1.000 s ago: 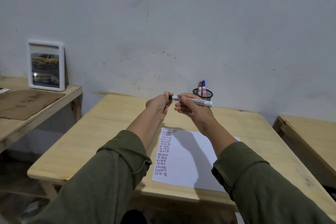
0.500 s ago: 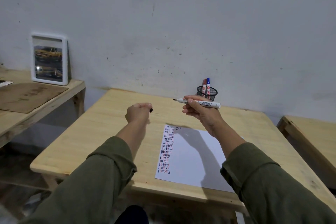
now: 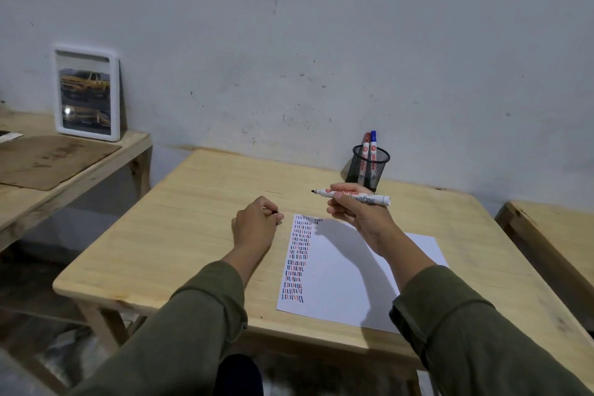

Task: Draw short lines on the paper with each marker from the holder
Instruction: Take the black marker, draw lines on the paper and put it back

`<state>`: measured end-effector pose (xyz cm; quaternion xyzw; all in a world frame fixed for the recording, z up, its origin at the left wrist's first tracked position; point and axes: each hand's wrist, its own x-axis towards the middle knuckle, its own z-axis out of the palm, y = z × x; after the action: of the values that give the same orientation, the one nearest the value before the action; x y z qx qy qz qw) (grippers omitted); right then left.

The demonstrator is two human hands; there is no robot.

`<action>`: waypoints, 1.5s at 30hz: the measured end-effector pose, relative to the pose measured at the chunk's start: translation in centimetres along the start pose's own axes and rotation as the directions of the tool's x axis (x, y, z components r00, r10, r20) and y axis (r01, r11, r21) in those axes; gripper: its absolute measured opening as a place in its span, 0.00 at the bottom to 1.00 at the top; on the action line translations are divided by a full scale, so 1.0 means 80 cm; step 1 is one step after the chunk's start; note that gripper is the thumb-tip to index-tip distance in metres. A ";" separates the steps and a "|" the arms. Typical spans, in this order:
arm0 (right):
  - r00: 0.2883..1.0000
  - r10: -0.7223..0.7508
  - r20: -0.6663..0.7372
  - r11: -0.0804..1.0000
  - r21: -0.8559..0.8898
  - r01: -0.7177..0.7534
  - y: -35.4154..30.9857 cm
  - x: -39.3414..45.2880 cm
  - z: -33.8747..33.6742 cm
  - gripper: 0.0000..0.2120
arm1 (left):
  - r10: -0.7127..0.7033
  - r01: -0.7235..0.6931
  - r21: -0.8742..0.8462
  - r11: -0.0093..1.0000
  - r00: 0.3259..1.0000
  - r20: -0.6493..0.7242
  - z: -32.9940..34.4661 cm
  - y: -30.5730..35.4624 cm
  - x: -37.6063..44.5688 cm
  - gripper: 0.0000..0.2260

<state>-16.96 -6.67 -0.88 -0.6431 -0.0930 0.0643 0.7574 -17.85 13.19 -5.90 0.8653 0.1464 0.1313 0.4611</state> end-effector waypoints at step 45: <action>0.957 0.112 -0.268 0.963 -0.208 -0.171 0.064 0.027 -0.019 0.04 | 0.175 -0.236 0.168 0.957 0.933 0.315 0.017 -0.014 -0.058 0.28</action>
<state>-14.39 -6.84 -6.01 -0.7340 0.0442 0.0246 0.6772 -21.77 10.99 -7.99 0.9282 -0.0035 0.0321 0.3706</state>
